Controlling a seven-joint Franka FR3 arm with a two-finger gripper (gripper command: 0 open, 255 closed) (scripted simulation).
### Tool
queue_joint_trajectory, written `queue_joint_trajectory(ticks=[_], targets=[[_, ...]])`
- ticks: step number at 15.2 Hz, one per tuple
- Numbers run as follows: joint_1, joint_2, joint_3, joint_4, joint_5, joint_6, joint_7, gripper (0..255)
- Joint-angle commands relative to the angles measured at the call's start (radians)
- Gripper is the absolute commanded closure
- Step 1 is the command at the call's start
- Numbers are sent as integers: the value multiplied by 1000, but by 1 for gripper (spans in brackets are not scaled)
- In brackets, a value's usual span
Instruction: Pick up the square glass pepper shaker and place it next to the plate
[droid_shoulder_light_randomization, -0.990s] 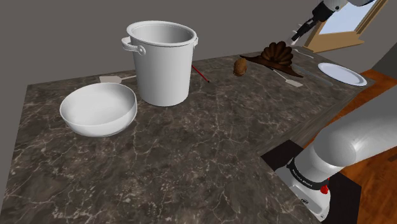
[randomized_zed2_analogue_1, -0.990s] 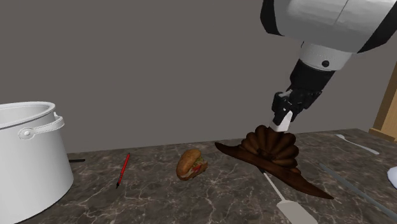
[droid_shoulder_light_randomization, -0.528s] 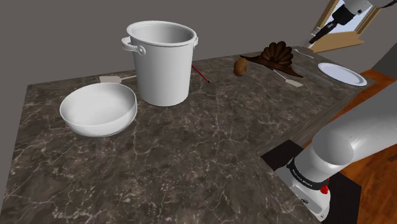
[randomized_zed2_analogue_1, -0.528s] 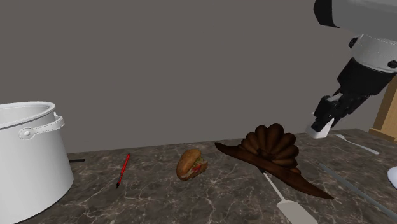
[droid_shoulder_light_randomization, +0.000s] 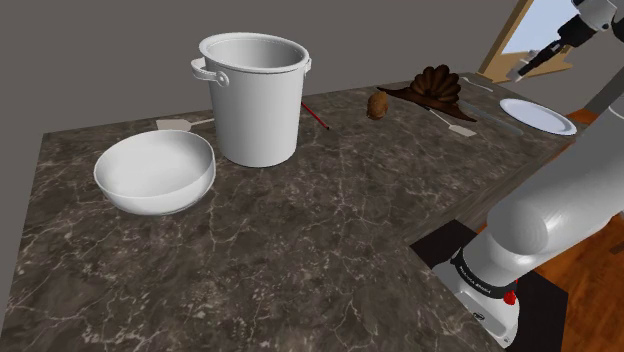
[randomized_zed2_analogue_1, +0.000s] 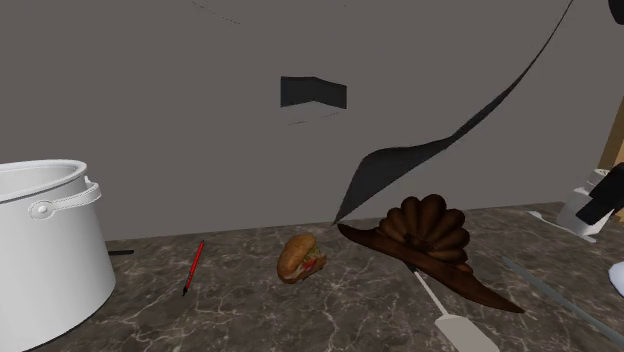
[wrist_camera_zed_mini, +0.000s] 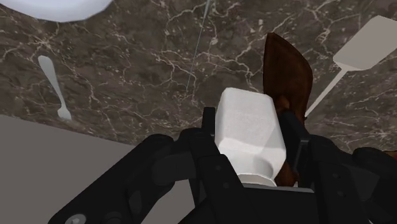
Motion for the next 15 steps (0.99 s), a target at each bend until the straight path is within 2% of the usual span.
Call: queue_joint_trajectory(ticks=[1,15], targets=[[-12,23,-9,-4,24,6,-34,255],[-12,48,-2,-167,73,167,-114,255]])
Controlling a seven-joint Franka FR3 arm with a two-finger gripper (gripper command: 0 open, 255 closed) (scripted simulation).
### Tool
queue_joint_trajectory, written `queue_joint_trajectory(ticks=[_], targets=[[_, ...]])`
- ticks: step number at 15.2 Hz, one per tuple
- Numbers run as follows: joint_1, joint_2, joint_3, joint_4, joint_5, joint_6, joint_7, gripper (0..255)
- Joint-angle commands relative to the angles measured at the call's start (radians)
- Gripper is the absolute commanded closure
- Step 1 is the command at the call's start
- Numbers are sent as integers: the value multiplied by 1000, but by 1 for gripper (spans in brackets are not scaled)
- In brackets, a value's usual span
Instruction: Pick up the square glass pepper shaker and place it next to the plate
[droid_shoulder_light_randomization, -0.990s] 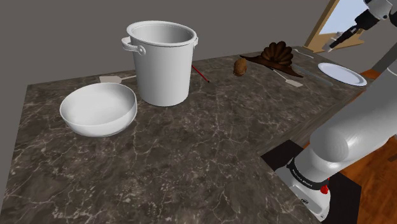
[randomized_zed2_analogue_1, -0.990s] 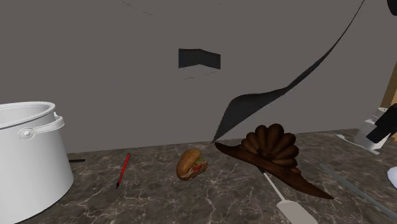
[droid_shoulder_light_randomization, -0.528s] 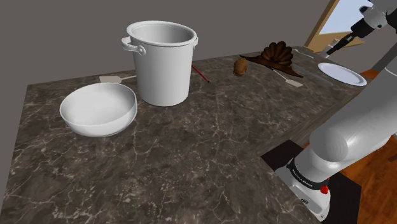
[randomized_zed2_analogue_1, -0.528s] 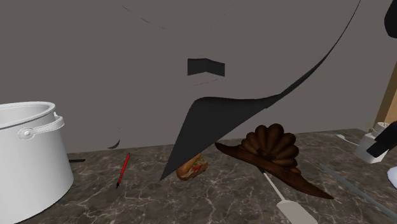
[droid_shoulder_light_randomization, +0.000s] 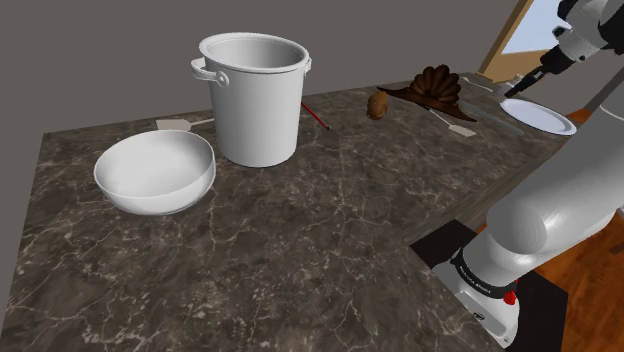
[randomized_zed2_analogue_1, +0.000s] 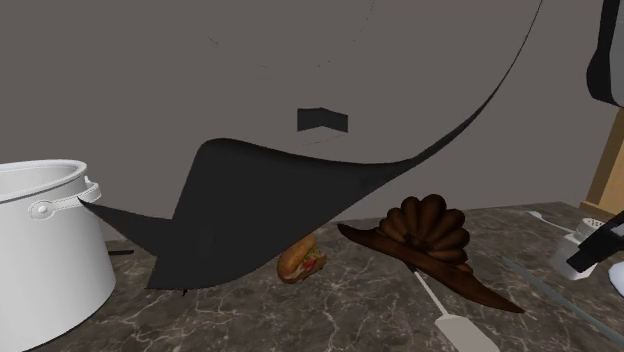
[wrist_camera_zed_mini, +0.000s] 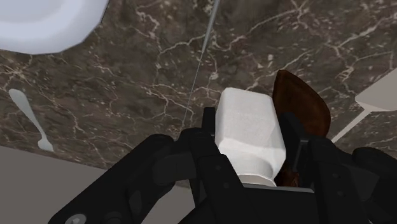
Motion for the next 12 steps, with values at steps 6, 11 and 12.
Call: queue_joint_trajectory(ticks=[6,11,12], targets=[[-5,30,6,-67,47,71,-52,255],[-15,65,15,-104,94,115,-98,255],[-18,72,17,-111,104,123,-107,255]])
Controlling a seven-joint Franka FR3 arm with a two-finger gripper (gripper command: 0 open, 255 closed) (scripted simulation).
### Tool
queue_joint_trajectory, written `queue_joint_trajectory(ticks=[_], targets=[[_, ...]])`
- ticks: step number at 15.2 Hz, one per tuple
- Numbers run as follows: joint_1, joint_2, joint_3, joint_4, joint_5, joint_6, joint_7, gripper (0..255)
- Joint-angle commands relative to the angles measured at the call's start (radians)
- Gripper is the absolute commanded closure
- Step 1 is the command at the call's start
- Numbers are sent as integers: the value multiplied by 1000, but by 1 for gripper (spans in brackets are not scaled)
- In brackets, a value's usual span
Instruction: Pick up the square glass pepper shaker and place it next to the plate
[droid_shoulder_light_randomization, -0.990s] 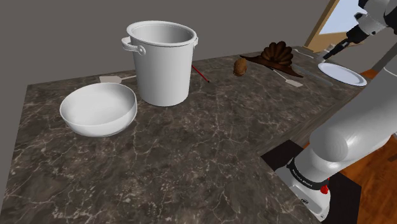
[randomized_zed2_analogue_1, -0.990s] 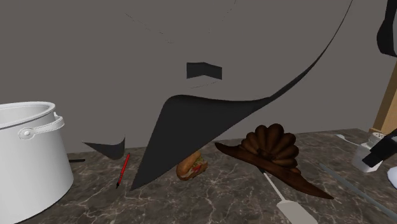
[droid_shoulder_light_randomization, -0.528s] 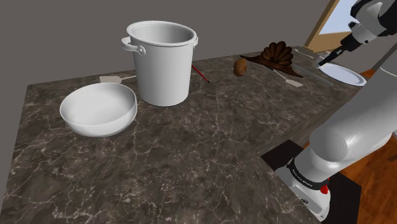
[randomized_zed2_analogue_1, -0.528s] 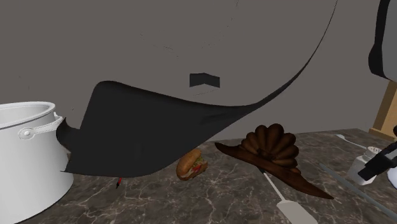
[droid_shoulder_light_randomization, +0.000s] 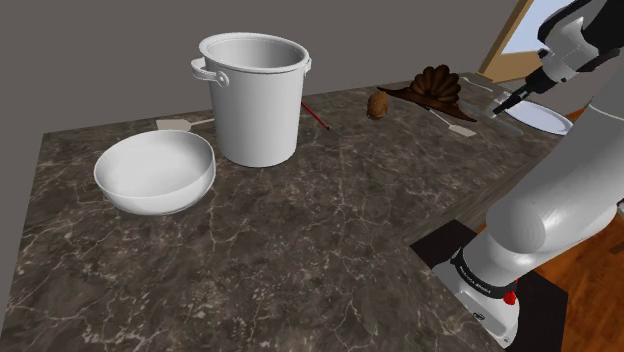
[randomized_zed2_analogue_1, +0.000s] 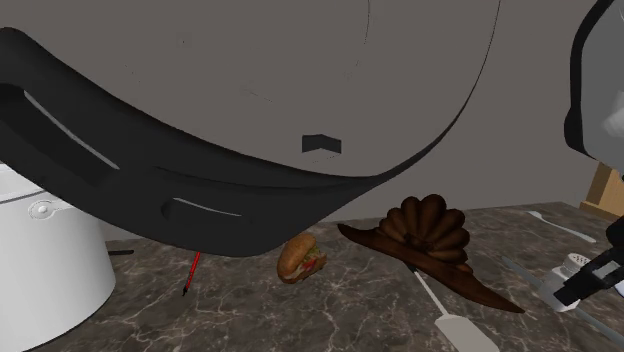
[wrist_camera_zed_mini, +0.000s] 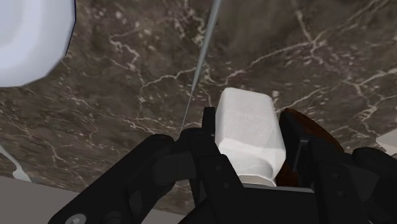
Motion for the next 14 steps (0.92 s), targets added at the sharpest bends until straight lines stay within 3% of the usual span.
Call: queue_joint_trajectory(ticks=[1,9,10,14], targets=[[-7,18,5,-11,24,15,-21,255],[-8,21,6,-13,27,18,-25,255],[-8,21,6,-13,27,18,-25,0],[-8,21,6,-13,27,18,-25,0]])
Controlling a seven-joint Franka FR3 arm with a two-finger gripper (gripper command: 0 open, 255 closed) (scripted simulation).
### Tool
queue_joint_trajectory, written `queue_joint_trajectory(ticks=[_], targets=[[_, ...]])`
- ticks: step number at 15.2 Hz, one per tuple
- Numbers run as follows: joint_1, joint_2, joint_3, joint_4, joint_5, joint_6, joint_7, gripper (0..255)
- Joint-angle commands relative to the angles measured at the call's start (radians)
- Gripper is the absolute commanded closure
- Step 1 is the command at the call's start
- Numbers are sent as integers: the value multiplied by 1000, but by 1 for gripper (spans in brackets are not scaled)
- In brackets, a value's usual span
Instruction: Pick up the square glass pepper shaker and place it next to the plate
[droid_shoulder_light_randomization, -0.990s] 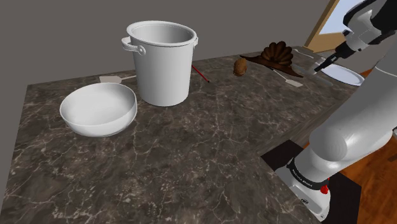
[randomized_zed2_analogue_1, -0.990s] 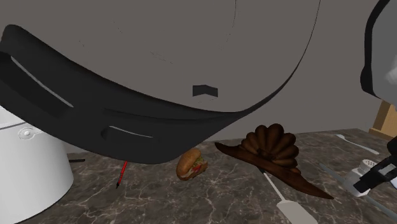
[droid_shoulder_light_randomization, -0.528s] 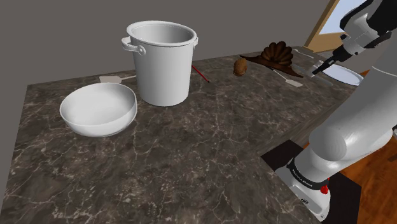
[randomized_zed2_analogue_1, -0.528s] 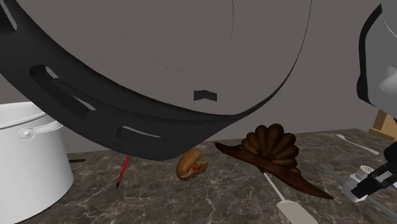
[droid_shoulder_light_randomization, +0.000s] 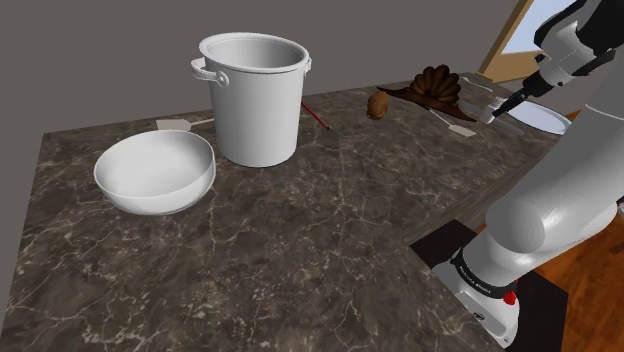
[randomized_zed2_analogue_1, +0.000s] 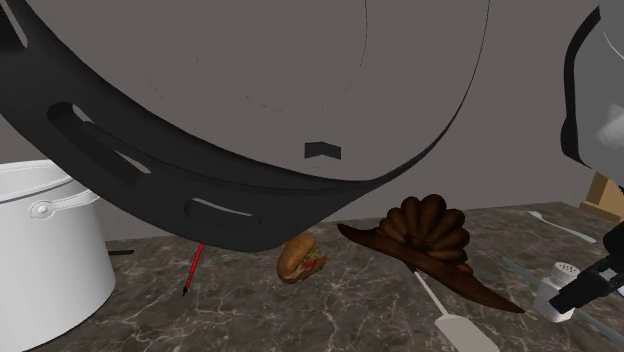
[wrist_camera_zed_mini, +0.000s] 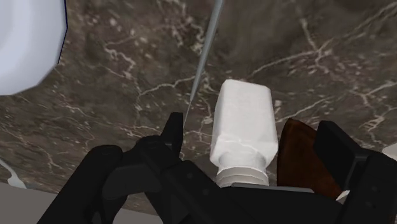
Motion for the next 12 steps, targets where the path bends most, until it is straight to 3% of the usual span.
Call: queue_joint_trajectory(ticks=[1,5,12], targets=[[0,0,0,0,0,0,0,0],[11,-88,-32,45,-106,-78,65,0],[10,-88,-31,45,-106,-78,65,0]])
